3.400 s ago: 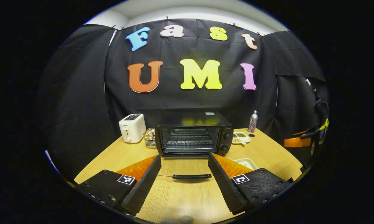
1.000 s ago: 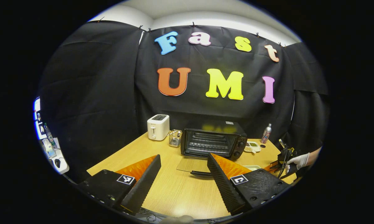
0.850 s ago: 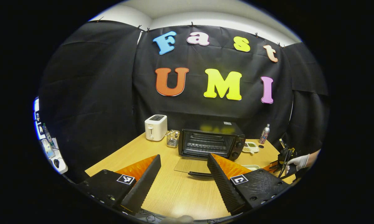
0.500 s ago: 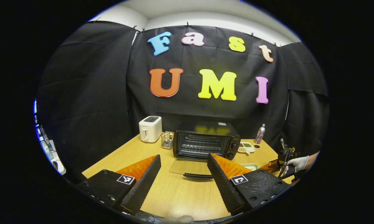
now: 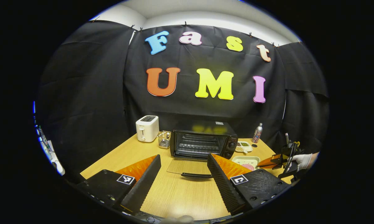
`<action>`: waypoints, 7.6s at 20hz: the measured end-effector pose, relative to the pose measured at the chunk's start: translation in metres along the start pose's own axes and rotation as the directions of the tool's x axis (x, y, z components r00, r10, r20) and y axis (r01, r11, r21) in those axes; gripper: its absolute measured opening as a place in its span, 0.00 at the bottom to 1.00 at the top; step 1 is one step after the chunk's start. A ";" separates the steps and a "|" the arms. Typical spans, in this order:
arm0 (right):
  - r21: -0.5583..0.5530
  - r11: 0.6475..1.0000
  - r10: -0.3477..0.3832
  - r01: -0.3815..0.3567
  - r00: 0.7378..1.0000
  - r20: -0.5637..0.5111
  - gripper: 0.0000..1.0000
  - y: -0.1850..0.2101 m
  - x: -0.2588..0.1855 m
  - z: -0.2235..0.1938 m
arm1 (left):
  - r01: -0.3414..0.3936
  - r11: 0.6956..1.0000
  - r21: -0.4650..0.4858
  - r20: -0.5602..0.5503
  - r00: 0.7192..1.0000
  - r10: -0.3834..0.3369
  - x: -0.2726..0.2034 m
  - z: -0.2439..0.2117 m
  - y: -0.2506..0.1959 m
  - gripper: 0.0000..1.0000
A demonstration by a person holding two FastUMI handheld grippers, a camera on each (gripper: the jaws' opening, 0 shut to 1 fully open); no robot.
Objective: Open the electric oven with the left hand, put the food in, and close the electric oven.
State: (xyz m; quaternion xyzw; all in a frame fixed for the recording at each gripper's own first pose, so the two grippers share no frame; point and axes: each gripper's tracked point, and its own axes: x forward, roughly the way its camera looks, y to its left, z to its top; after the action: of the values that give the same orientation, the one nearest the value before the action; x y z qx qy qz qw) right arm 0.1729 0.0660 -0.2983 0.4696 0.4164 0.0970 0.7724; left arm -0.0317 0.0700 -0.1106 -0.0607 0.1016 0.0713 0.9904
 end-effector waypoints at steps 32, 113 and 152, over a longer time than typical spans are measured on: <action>0.251 0.940 0.126 -0.230 0.920 0.371 0.00 0.196 0.221 -0.066 | -0.069 0.996 0.048 -0.086 0.994 0.073 0.005 -0.013 0.075 0.96; -0.626 0.616 -0.108 0.479 0.838 0.535 0.96 0.088 -0.125 -0.004 | 0.181 0.975 0.130 -0.347 0.929 -0.127 0.185 -0.241 -0.048 0.98; -0.622 0.614 0.037 0.486 0.770 0.637 0.96 0.142 -0.194 -0.021 | 0.216 0.971 0.099 0.019 0.976 -0.219 0.110 0.002 -0.058 0.97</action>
State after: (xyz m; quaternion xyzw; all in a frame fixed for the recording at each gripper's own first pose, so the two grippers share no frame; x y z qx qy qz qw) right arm 0.0687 0.0510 -0.0811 0.0472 0.1318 0.0065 0.9901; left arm 0.0846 0.0273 -0.1260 -0.0227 0.0828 -0.0415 0.9954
